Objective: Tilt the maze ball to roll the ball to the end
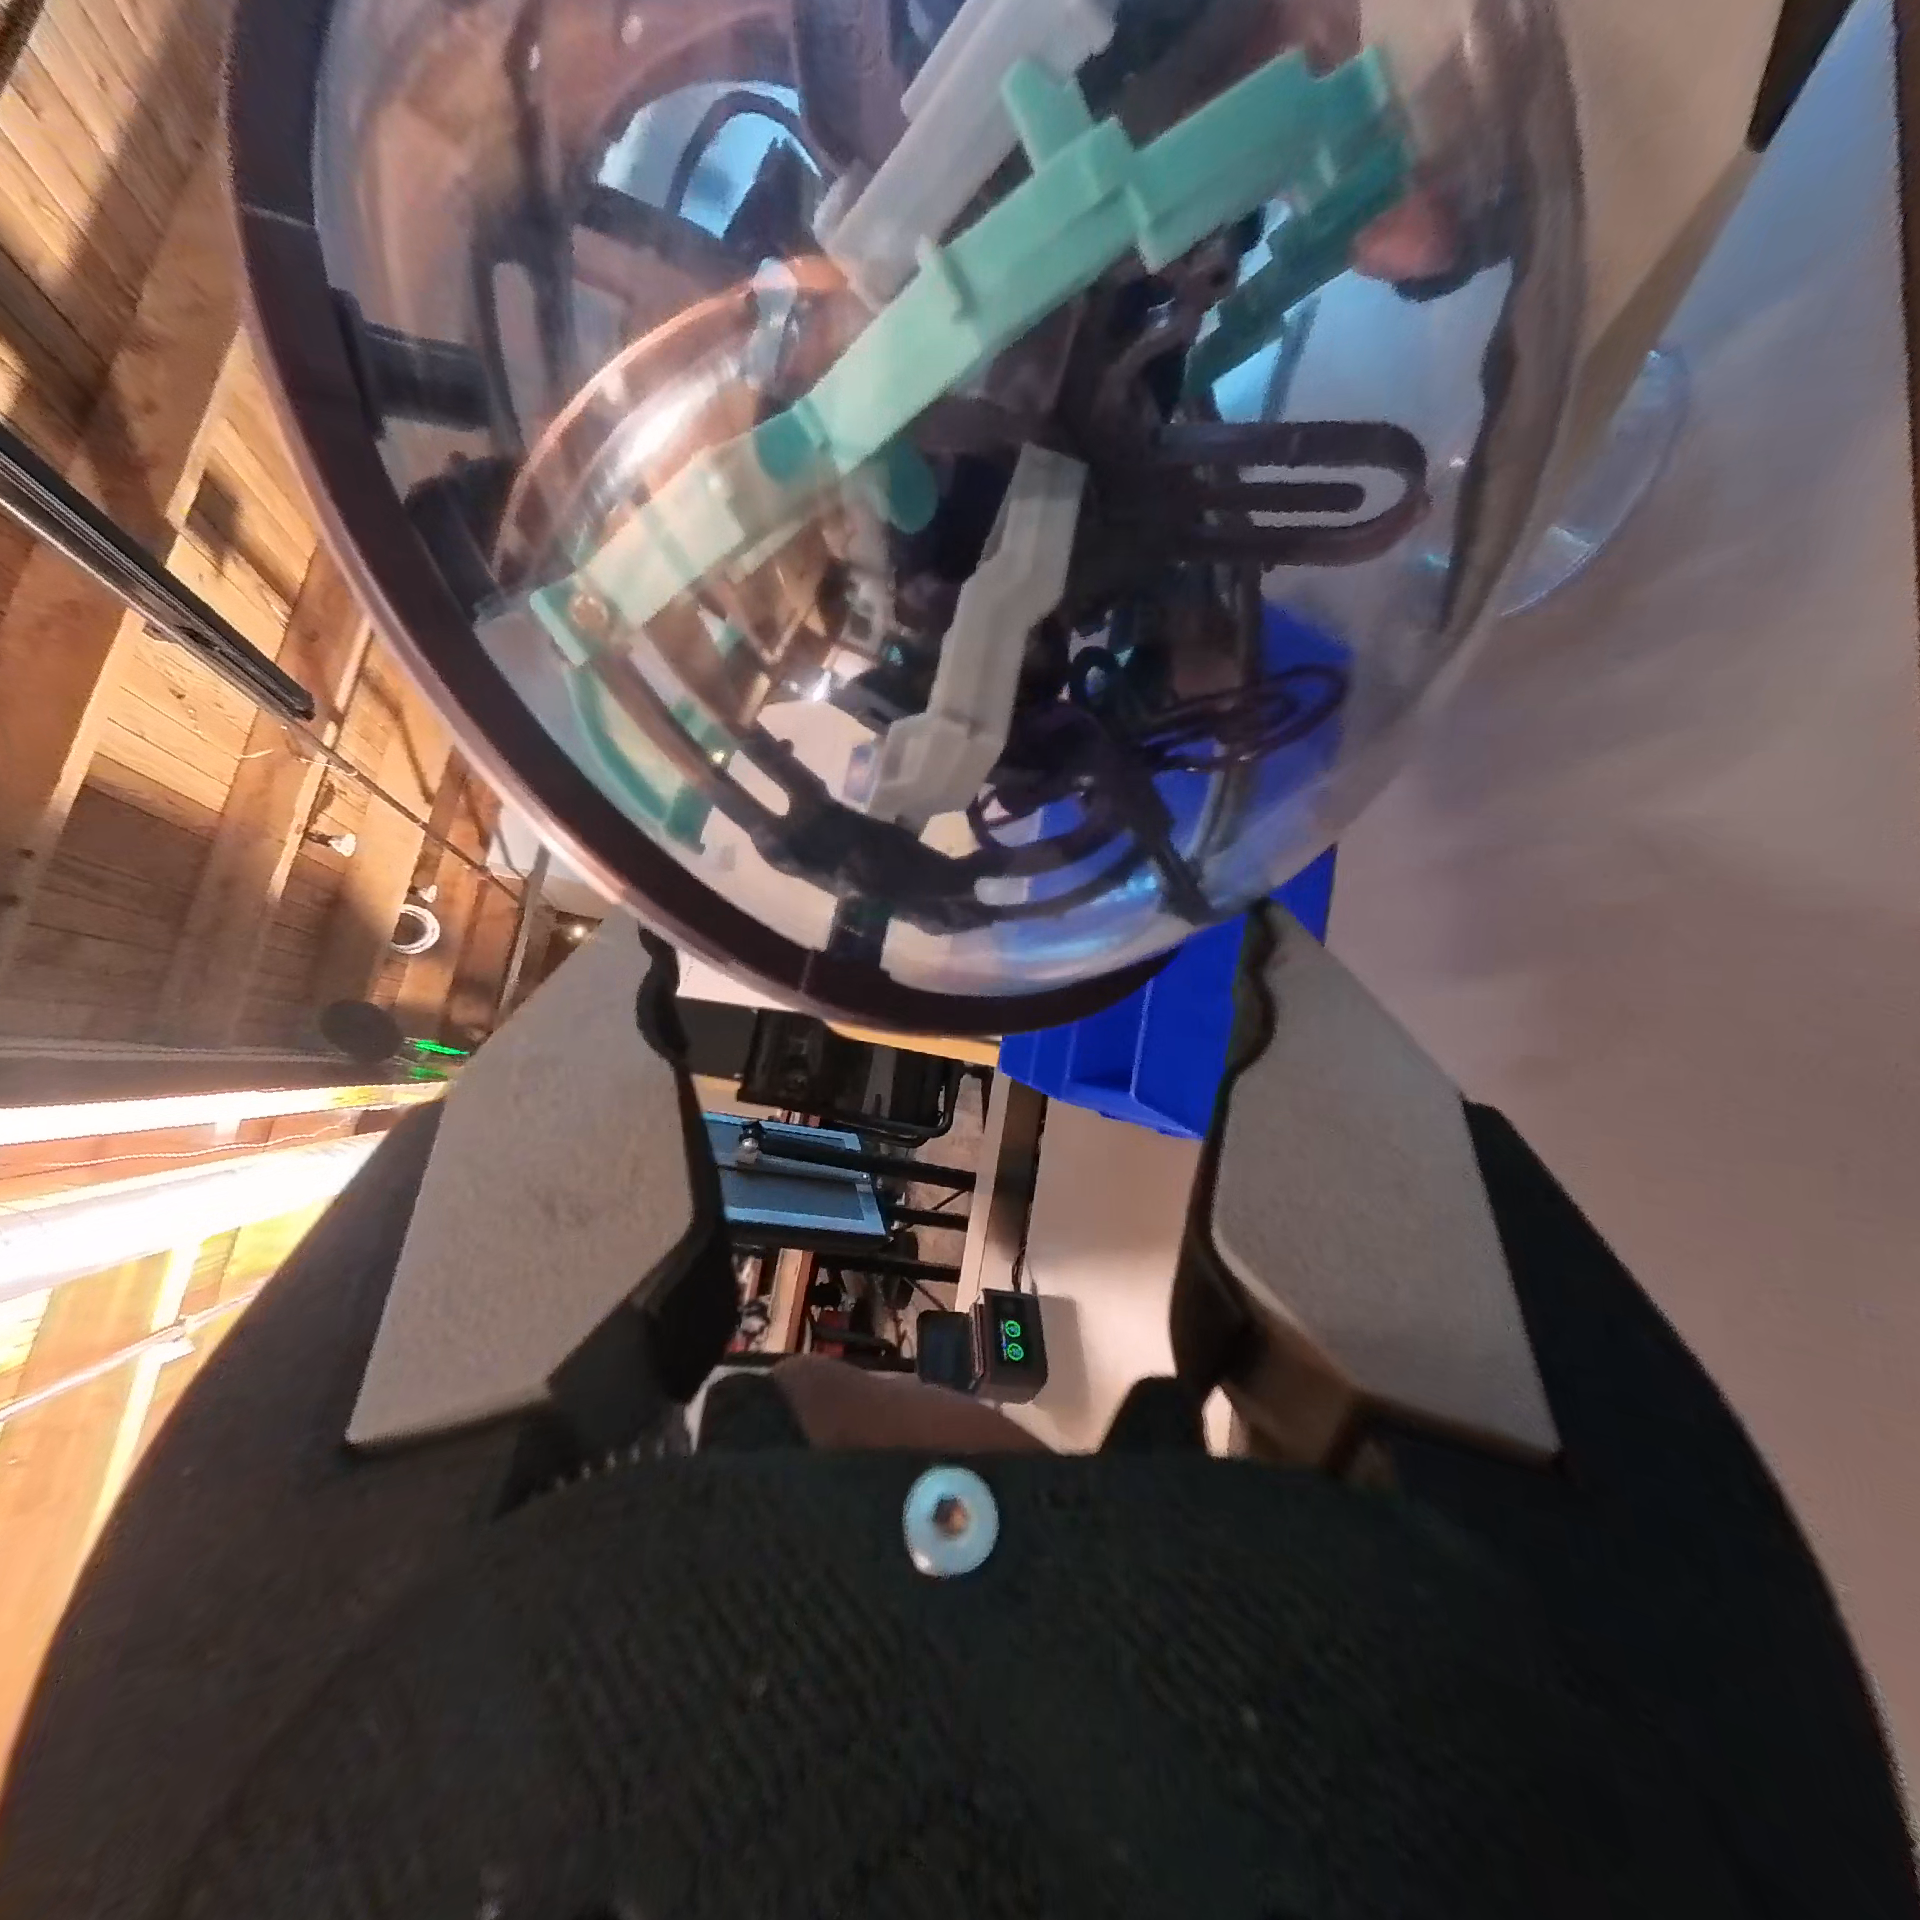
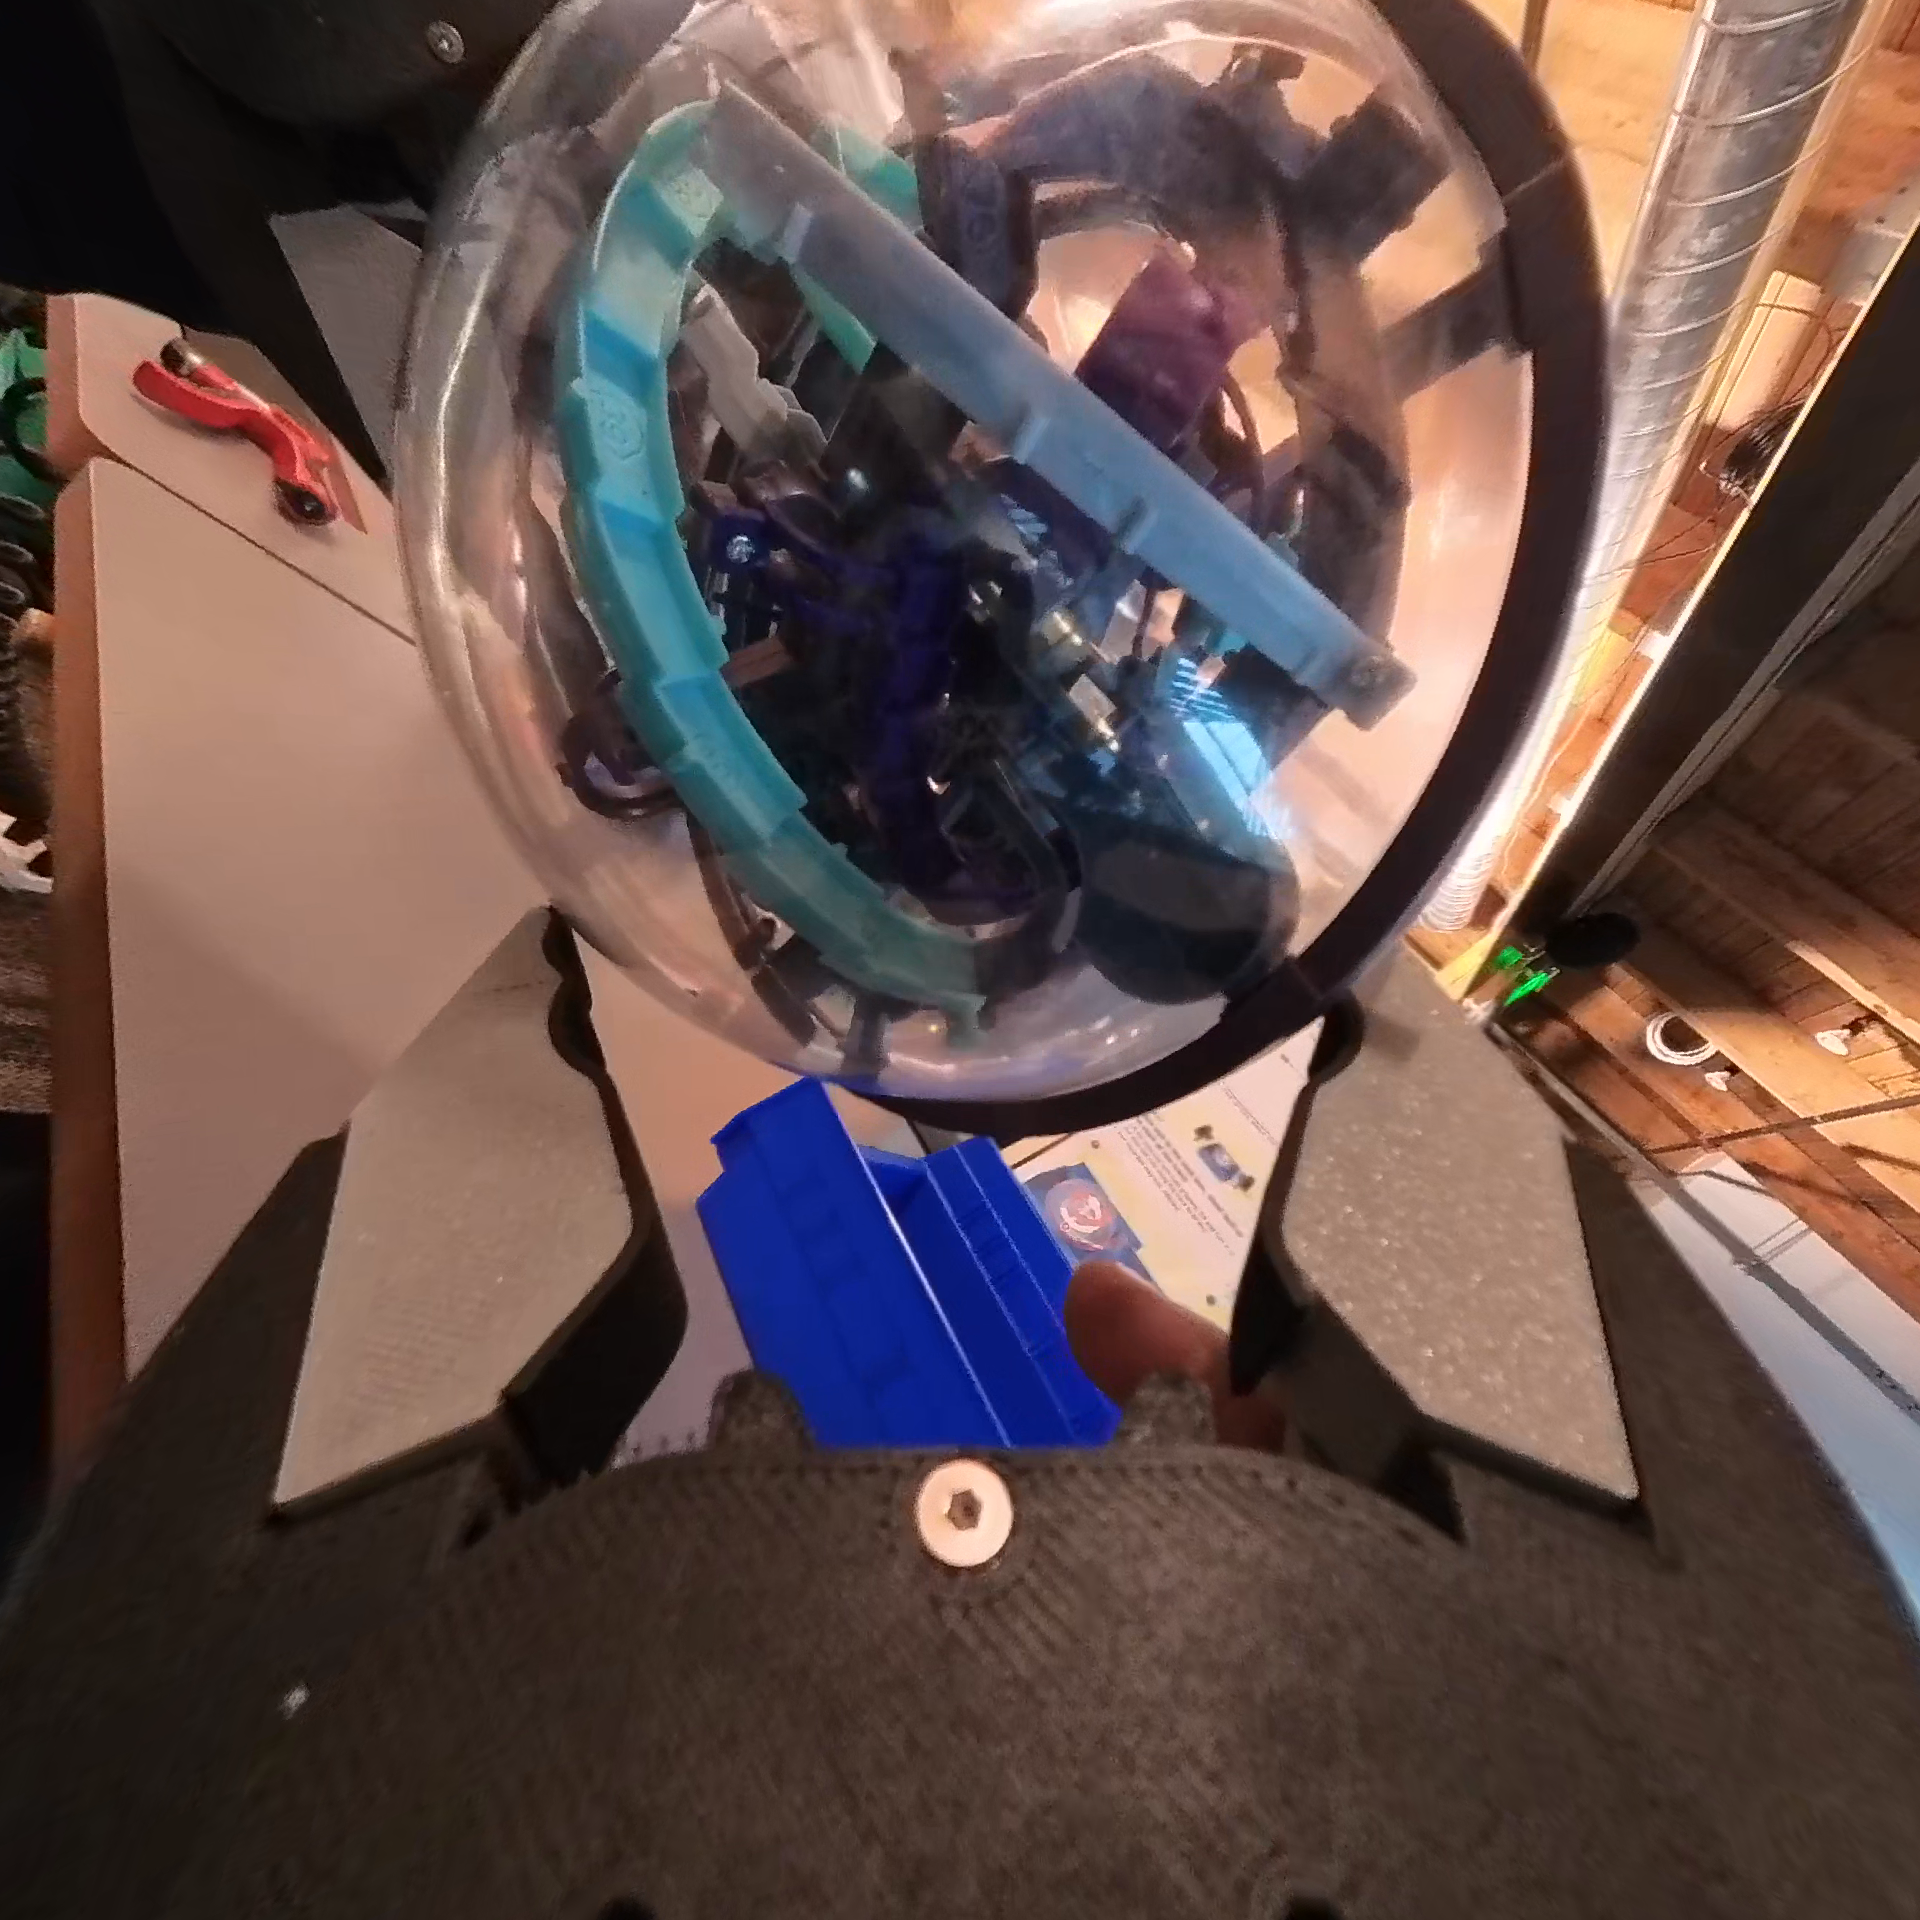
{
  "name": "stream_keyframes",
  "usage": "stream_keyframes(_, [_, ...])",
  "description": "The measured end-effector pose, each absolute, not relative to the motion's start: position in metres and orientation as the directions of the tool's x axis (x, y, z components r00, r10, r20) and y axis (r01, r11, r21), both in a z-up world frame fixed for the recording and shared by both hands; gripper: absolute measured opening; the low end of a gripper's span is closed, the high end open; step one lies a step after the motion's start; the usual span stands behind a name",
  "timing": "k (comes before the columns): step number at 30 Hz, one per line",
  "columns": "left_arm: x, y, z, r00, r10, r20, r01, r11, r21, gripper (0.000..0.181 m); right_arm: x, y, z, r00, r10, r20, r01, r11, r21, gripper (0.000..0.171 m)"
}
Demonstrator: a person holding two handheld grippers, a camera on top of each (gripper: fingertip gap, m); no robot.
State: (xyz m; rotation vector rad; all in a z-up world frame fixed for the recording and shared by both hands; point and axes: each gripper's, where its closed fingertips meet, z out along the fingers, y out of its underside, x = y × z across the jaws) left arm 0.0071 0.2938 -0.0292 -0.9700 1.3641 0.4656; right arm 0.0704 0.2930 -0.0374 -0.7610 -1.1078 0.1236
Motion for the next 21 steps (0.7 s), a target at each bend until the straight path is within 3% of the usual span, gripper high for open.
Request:
stream_keyframes(9, [0.0098,0.2904,-0.0271,0.196,-0.240,-0.951,-0.768,0.565,-0.301,0.107,0.0712,0.2907,-0.0356,0.469,0.443,0.764,0.254,0.760,-0.598,0.136])
stream_keyframes(18, [0.0049,0.2987,-0.0315,0.203,-0.153,-0.967,-0.775,0.579,-0.255,0.108,0.0688,0.2959,-0.0381,0.469,0.321,0.823,0.357,0.783,-0.509,0.137])
stream_keyframes(21, [0.0046,0.2985,-0.0339,0.204,-0.180,-0.962,-0.773,0.573,-0.271,0.108,0.0677,0.2983,-0.0414,0.464,0.361,0.809,0.344,0.768,-0.541,0.137])
